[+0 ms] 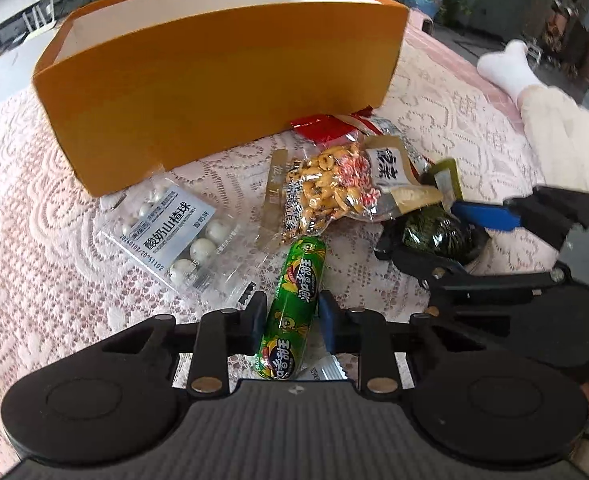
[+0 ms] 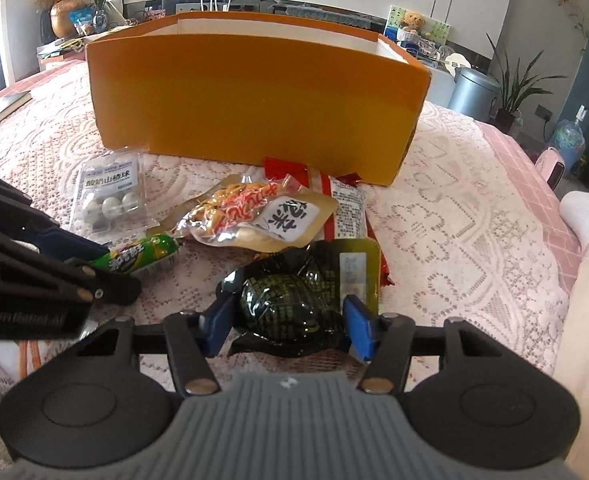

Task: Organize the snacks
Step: 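Close the left tool on the green stick snack while the right tool grasps the dark pack, then carry both snacks over the orange box and open both tools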

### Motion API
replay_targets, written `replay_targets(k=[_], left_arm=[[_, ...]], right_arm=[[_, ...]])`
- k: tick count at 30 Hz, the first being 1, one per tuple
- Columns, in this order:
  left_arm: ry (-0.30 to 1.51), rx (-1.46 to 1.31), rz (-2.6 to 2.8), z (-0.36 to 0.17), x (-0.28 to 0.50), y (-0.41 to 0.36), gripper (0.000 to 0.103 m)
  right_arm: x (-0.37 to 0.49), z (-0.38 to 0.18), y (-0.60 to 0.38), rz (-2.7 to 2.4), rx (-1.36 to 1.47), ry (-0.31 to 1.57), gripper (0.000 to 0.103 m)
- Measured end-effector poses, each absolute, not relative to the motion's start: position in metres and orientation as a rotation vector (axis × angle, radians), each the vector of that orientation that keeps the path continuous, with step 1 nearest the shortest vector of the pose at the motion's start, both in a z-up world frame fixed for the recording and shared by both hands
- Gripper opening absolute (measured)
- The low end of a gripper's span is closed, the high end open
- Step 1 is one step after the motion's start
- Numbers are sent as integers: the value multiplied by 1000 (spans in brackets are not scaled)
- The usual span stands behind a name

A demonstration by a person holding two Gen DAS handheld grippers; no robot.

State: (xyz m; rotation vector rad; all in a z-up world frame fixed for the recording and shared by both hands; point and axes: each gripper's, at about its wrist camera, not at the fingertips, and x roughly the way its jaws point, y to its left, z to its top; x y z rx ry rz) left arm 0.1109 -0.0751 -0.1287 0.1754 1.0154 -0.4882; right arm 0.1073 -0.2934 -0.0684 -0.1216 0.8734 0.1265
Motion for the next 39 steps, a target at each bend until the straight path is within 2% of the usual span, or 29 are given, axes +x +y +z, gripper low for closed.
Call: replay_targets(k=[5,16,29,39], left_arm=[[981,150,-504,-114,100,-71,25],[898,106,-501,-82,80,-59,25],[759,105,-499,-27,74,-53,25],[664,119,-510,28,108,-54,25]], right_arm=[[101,-59,-295,133,-111,882,53],[86,-37,-305,121,-33,875,49],[71,21,-303,151,-28,713,48],[112,77,-319,223,-22,619,47]])
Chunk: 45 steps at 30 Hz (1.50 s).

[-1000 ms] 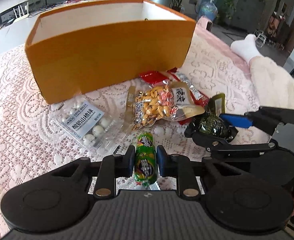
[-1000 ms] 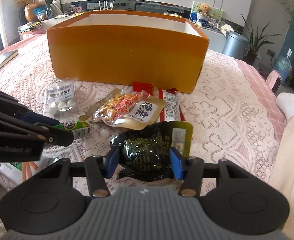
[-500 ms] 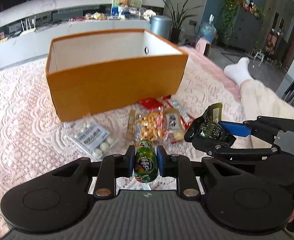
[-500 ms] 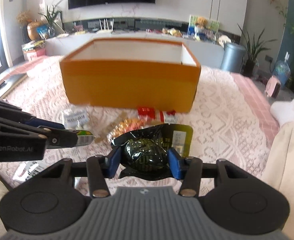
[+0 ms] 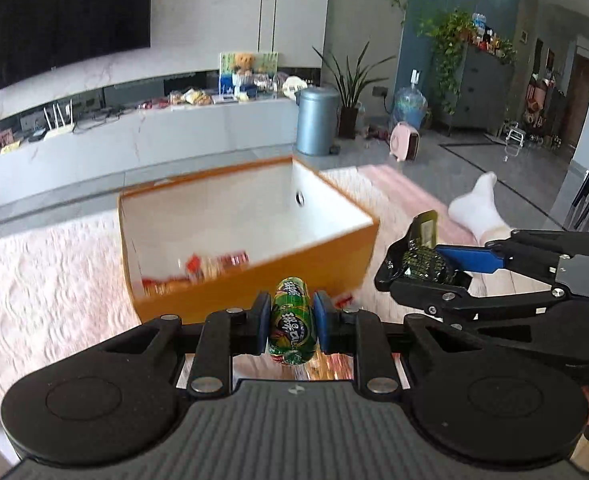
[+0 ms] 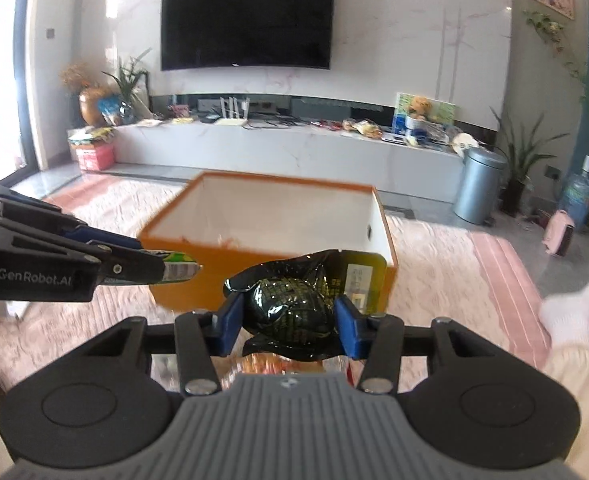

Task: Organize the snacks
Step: 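Carry both snacks over the orange box and open both tools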

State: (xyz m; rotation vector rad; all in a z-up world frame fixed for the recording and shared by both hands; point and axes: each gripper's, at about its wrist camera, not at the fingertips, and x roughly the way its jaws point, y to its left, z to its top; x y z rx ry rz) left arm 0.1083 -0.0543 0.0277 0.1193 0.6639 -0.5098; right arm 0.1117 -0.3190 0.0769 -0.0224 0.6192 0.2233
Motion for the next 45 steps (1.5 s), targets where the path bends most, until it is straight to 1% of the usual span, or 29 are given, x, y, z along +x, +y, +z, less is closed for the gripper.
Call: replay_targets(k=[6,12,17,23,27,34,45], left_arm=[[650,119,-505,45,140,-61,25],[698,75,-504,44,181,-64,25],[774,42,-500,30,217,-60,25],[965,-73,-491,-10,268,-51,25],[1038,-141,-487,-34,291,-50,25],[1102,-71,-447,-56,304,-65,25],[1189,-74,-379,-70,310,-66,25]], right_arm=[[166,99,-329,285,-2,637,47],[232,104,-332,329,14,697,47],[293,83,-342,399,127,852,47],[342,51,-334,453,81,993,47],[363,24,-321,448,5,1089,47],[385,-13,-308,445,-64,1218,47],[386,-19,-293,435,-221,1208,49]])
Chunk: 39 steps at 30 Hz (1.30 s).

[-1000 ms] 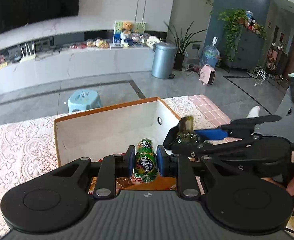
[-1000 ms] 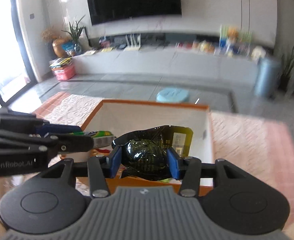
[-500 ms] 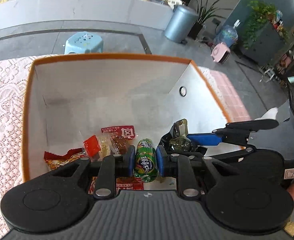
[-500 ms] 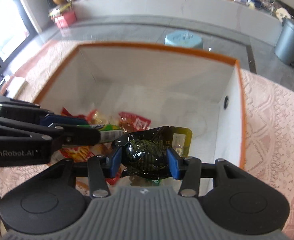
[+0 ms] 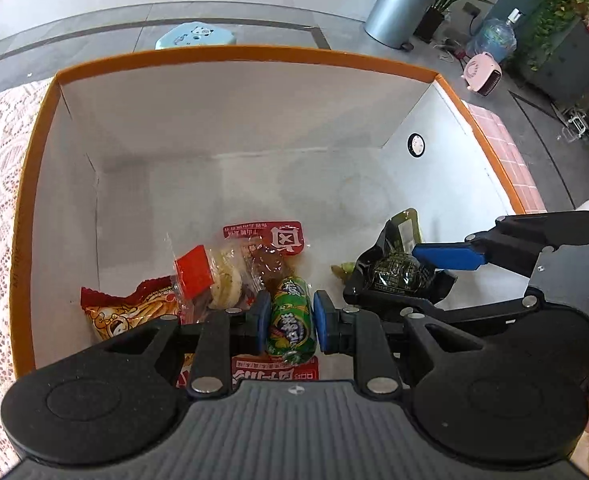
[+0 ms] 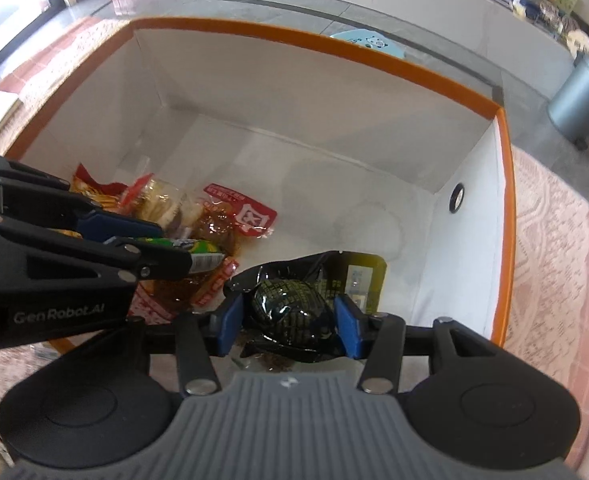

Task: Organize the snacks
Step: 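Carry both snacks over the orange box and open both tools, then withdraw both tools from the box back to the remaining snacks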

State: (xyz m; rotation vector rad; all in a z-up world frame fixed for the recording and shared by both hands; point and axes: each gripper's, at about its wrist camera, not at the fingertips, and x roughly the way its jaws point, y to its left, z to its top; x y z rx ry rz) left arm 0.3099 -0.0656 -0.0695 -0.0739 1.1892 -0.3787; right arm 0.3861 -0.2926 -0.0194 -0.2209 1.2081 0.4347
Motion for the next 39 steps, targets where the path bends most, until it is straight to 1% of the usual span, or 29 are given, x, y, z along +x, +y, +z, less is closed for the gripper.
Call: replay_targets(k=[6,9,10,12,14,15,17,19,20,21,23,25,28,31,32,35,39], left_arm=[[1189,-68,-365,-65,312,-67,25],[1182,-57,-361,-63,309,-67,27],[1178,-52,-360,-61,307,-68,28],[1168,-40,-364,-57,303,-66,34],[1153,-33,-371,-51,297,-65,37],[1143,-32,-374,-47,293,-63,41],[1126,-33,-379,-40,290,-62,45],[1106,-42,-374,-31,283,-59,53],[1096,-50,-371,-27,280,-57,59],[1084,-60,-371,-24,276,-55,63],[1063,-70,-376,-15,268,-53,63],[1037,-69,-380,-7,257,-49,65],[981,-70,-391,8,236,-44,71],[938,-70,-447,23,210,-40,72],[922,-70,-475,29,201,-39,73],[858,-65,-558,41,169,-38,81],[813,18,-659,44,131,-39,83]], right_arm=[[387,-22,-293,422,-228,1206,51],[387,-23,-291,411,-230,1206,54],[387,-23,-290,405,-228,1206,57],[385,-18,-291,395,-224,1203,60],[382,-15,-293,387,-223,1201,63],[381,-13,-293,383,-221,1197,63],[377,-6,-295,375,-210,1187,68],[374,1,-297,361,-201,1176,72],[371,6,-298,358,-193,1169,74],[369,10,-300,356,-185,1164,74],[361,19,-303,350,-172,1147,76],[353,29,-306,349,-162,1124,79],[337,46,-310,347,-148,1083,80],[316,64,-313,341,-118,1033,86],[307,70,-315,337,-100,1008,87],[280,85,-323,340,-25,955,89],[238,93,-335,352,98,909,90]])
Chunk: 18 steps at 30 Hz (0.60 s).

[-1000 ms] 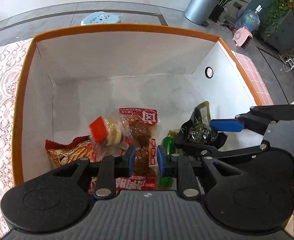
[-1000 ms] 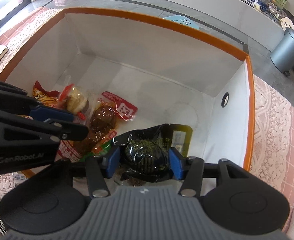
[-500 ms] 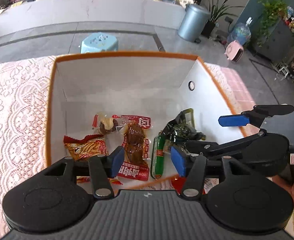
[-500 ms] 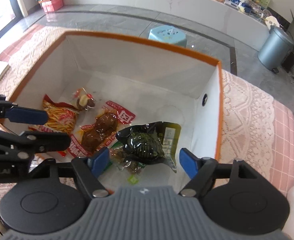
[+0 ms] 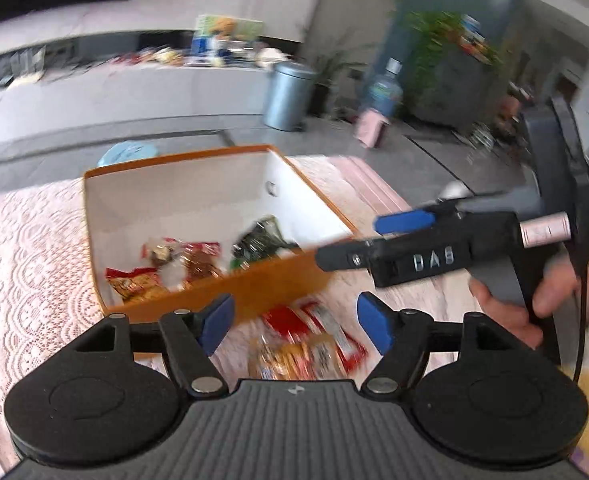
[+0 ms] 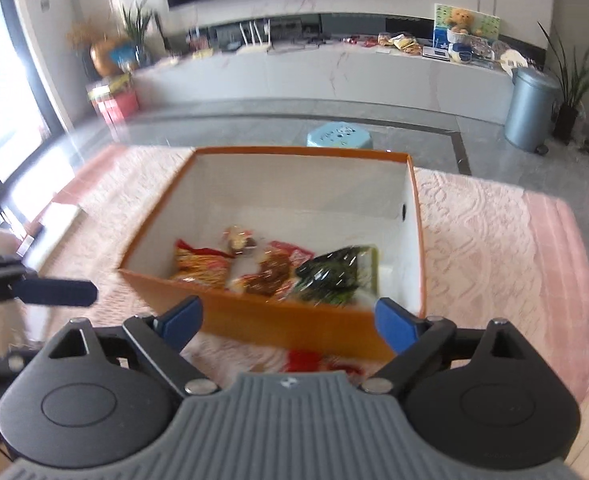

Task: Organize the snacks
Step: 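Withdraw both tools from the box back to the remaining snacks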

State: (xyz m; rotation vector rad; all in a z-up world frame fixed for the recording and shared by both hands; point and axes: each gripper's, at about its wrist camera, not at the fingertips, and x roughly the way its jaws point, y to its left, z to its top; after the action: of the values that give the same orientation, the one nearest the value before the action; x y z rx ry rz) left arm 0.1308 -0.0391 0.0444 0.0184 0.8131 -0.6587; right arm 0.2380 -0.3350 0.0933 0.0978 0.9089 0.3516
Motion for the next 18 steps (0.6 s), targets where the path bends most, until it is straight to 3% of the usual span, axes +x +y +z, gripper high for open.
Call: replay_targets(k=[11,18], left_arm=[[883,409,-790,-10,70,-54,84],[993,584,-825,-61,52,-53,84]], right_arm=[[121,35,-349,264,295,886,94],[78,-4,-339,169,273,850,94]])
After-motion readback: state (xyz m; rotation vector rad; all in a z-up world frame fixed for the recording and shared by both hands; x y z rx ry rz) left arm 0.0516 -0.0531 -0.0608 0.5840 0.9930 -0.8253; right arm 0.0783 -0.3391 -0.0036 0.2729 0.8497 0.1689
